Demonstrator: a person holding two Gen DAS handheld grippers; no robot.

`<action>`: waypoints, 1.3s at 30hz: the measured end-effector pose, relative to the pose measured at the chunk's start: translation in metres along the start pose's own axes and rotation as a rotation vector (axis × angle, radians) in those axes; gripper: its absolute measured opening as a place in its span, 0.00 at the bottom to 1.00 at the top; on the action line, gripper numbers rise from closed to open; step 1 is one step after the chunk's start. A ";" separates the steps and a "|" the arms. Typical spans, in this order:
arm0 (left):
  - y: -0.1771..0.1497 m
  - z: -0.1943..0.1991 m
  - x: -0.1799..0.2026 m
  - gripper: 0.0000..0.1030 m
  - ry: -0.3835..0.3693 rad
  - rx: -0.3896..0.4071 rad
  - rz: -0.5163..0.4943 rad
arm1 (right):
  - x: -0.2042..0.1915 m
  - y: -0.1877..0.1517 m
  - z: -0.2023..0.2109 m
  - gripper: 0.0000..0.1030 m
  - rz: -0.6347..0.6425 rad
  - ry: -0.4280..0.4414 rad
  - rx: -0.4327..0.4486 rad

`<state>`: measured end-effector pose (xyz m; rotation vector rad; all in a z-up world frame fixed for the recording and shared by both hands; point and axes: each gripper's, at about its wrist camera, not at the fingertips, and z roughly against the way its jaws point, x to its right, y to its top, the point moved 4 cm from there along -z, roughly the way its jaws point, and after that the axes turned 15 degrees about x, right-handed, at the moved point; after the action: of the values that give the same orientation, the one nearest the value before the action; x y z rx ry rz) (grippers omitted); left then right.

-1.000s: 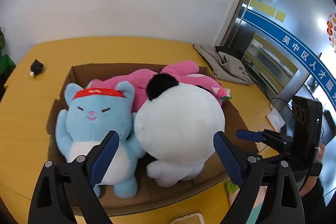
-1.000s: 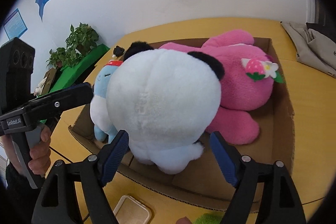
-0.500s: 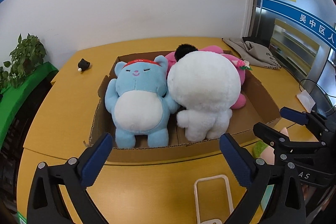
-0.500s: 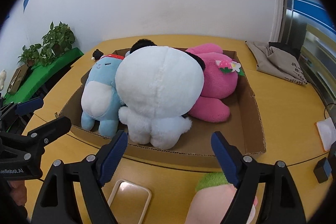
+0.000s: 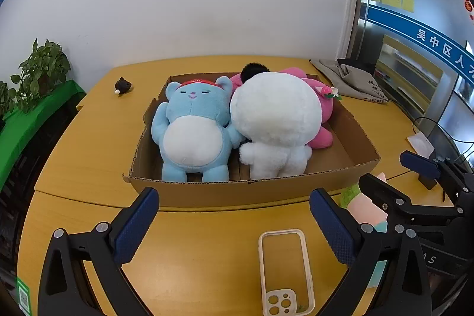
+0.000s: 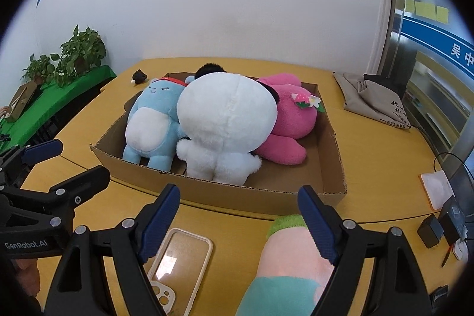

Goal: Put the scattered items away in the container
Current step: 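Open both tools and withdraw them from the box, then close the right tool on the pig plush while the left tool closes on its head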

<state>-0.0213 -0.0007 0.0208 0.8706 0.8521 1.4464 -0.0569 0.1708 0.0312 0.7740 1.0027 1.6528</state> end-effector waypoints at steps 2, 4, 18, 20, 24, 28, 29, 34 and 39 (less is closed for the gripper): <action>0.000 0.003 0.000 1.00 -0.002 0.000 0.002 | 0.000 0.000 0.001 0.80 0.002 -0.004 0.000; 0.000 0.004 0.000 1.00 -0.005 -0.002 0.007 | 0.000 -0.001 0.002 0.80 -0.003 -0.002 -0.003; -0.001 0.007 0.007 1.00 -0.020 -0.011 0.006 | 0.007 -0.006 0.007 0.80 -0.020 -0.009 -0.020; -0.002 0.006 0.007 1.00 -0.016 -0.013 0.002 | 0.009 -0.008 0.007 0.80 -0.022 -0.012 -0.023; -0.002 0.005 0.008 1.00 -0.018 -0.016 -0.001 | 0.011 -0.010 0.007 0.80 -0.028 -0.010 -0.029; -0.002 0.003 0.008 1.00 -0.021 -0.024 0.005 | 0.015 -0.010 0.007 0.80 -0.034 -0.014 -0.026; -0.002 0.003 0.009 1.00 -0.022 -0.024 0.004 | 0.016 -0.010 0.007 0.80 -0.037 -0.014 -0.027; -0.004 -0.001 0.012 1.00 -0.031 -0.035 0.010 | 0.020 -0.012 0.005 0.80 -0.048 -0.018 -0.030; -0.008 -0.008 0.018 1.00 -0.055 -0.059 0.014 | 0.023 -0.014 0.004 0.80 -0.057 -0.016 -0.030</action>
<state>-0.0250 0.0176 0.0105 0.8697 0.7603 1.4459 -0.0535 0.1963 0.0209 0.7315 0.9778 1.6071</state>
